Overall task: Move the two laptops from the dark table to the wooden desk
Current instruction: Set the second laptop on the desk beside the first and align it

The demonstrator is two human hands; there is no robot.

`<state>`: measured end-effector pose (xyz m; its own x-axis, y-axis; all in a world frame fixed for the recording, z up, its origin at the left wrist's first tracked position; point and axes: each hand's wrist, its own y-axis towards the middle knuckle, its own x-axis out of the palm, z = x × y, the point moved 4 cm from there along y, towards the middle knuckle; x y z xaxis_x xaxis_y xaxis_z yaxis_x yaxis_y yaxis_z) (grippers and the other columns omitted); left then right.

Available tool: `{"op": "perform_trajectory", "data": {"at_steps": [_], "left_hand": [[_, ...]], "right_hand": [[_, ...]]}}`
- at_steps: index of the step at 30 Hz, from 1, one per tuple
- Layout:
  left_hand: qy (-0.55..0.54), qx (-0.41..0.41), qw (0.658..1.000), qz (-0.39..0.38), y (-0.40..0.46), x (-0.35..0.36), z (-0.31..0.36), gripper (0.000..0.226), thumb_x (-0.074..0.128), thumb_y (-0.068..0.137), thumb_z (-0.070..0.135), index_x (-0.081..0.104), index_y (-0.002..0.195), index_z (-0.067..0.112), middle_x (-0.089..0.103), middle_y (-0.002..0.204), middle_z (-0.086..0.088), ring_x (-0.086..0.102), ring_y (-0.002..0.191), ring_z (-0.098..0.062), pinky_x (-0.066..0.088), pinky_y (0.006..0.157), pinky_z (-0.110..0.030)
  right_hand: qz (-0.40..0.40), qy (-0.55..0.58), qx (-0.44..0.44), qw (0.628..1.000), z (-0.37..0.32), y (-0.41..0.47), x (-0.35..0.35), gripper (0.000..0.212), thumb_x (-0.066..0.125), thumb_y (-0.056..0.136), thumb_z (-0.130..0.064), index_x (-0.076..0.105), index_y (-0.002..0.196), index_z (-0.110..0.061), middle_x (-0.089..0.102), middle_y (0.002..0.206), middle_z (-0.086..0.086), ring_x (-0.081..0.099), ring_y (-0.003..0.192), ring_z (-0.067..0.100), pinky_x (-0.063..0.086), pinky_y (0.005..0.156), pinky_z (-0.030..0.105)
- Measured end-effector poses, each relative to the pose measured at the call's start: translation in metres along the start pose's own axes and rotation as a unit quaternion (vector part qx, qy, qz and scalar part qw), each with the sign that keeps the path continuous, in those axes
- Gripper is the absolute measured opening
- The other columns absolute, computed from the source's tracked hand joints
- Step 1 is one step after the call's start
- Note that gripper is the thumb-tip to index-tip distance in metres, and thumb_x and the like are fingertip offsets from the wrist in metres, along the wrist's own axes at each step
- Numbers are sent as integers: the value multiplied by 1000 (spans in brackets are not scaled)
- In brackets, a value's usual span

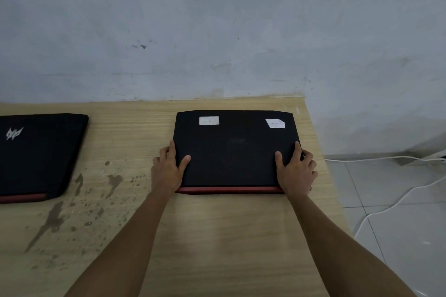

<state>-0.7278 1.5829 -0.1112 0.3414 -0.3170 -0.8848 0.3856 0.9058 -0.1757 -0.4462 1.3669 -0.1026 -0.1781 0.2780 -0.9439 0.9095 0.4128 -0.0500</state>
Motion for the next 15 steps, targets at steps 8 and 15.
{"op": "perform_trajectory", "data": {"at_steps": [8, 15], "left_hand": [[-54, 5, 998, -38, -29, -3, -2, 91, 50, 90, 61, 6, 157, 18, 30, 156, -6, 35, 134, -32, 37, 107, -48], [-70, 28, 995, -63, -49, -5, -11, 96, 56, 88, 59, 2, 157, 20, 26, 159, -2, 30, 142, -26, 31, 114, -48]], "right_hand": [[-46, -9, -21, 999, 7, -3, -5, 74, 40, 100, -60, 24, 159, -18, 36, 147, 19, 41, 128, 40, 41, 100, 55], [-55, -14, -20, 998, 12, -13, -4, 74, 38, 101, -60, 21, 160, -19, 38, 148, 19, 41, 130, 39, 42, 99, 57]]}}
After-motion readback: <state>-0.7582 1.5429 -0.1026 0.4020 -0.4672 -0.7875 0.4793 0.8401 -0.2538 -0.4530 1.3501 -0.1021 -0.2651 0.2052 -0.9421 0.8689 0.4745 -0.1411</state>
